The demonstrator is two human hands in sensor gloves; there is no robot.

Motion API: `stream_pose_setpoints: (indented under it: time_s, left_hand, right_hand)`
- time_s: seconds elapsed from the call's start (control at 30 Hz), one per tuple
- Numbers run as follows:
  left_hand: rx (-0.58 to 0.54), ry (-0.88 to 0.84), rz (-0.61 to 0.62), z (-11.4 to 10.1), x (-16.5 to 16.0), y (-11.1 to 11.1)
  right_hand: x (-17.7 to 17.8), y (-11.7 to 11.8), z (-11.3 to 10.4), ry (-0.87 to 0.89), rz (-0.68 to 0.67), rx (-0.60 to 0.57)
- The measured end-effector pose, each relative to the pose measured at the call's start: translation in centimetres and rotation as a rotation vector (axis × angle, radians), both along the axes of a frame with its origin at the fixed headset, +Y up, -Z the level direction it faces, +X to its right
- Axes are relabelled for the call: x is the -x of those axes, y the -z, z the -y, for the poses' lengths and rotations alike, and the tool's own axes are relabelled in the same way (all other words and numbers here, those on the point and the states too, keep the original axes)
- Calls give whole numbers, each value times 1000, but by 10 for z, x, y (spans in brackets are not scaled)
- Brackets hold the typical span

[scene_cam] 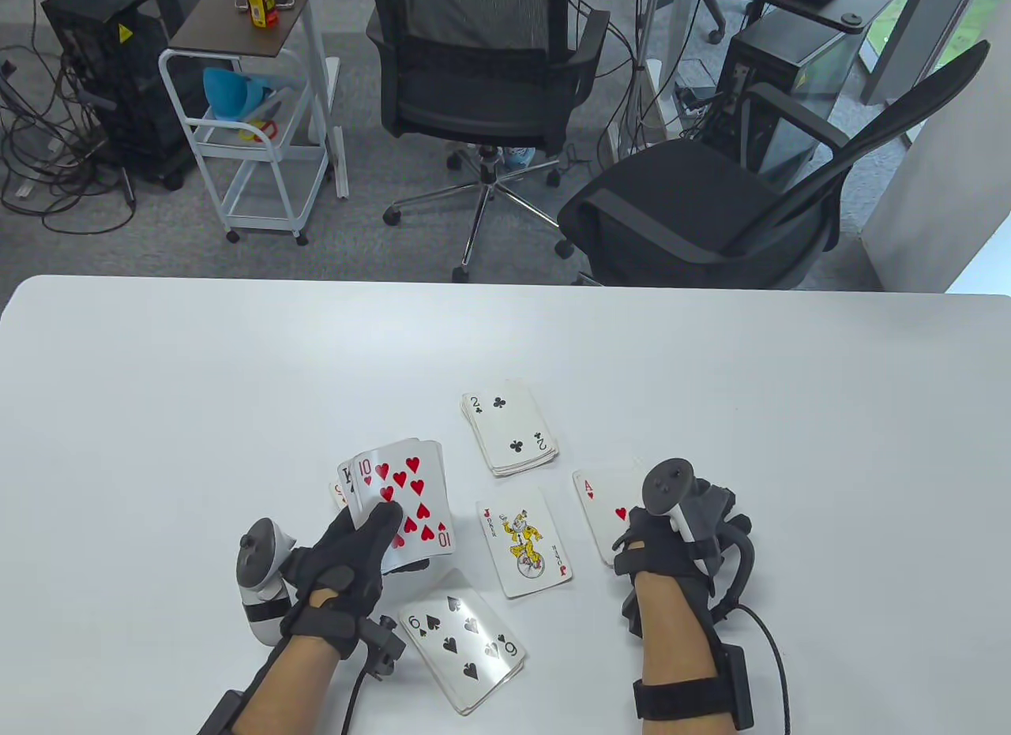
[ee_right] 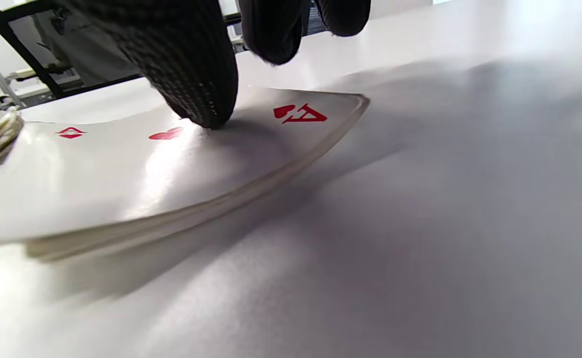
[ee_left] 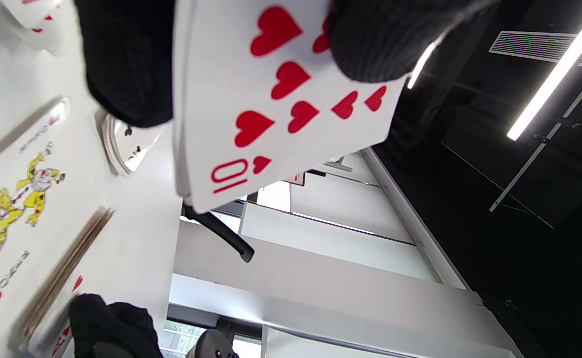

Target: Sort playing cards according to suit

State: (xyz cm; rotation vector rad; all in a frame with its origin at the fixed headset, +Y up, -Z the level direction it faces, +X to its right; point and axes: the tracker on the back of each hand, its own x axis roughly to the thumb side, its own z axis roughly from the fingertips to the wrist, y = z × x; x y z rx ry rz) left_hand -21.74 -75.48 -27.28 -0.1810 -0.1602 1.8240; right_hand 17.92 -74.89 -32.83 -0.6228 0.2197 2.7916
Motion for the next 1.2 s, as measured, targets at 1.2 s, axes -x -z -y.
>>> stream_pose_setpoints:
  time_s: [1.2]
  left_hand:
    - [23, 76, 25, 6, -10, -2]
  right_hand:
    - [137, -58, -55, 424, -634, -604]
